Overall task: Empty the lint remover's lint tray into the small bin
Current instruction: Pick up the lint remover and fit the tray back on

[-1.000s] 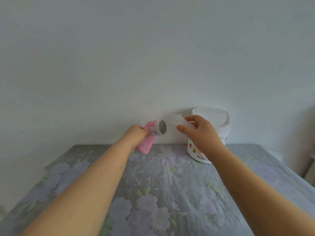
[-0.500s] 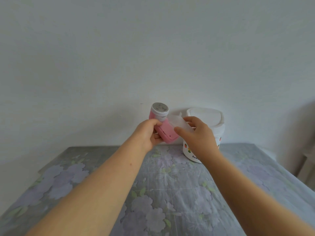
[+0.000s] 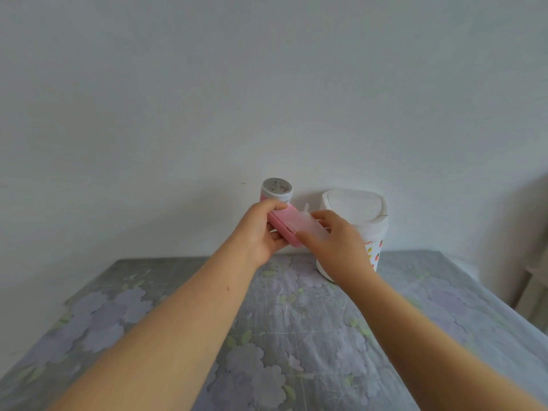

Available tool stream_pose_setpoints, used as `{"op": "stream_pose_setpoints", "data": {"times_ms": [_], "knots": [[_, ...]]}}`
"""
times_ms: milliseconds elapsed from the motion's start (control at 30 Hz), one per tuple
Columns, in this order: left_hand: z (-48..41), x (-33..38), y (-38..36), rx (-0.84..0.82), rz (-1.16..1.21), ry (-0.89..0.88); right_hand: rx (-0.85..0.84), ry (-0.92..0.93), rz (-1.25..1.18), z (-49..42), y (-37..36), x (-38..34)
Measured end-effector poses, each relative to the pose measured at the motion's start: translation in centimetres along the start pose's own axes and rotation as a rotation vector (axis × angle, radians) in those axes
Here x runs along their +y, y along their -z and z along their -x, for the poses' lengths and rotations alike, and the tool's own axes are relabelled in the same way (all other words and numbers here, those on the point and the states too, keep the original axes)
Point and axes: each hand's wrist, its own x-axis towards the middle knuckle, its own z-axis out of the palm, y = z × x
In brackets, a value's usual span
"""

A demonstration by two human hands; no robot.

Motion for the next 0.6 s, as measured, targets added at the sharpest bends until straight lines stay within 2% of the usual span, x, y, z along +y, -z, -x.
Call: {"op": "stream_pose_setpoints", "data": {"times_ms": [367, 600], "knots": [[-0.24, 0.01, -0.31, 0.026, 0.147, 0.022, 0.005, 0.064, 0.038, 0.02, -0.06, -0.04], [-0.25, 0.15, -0.11, 0.024, 0.131, 0.03, 0.006, 0.097, 0.087, 0.0, -0.26, 0.06]]}}
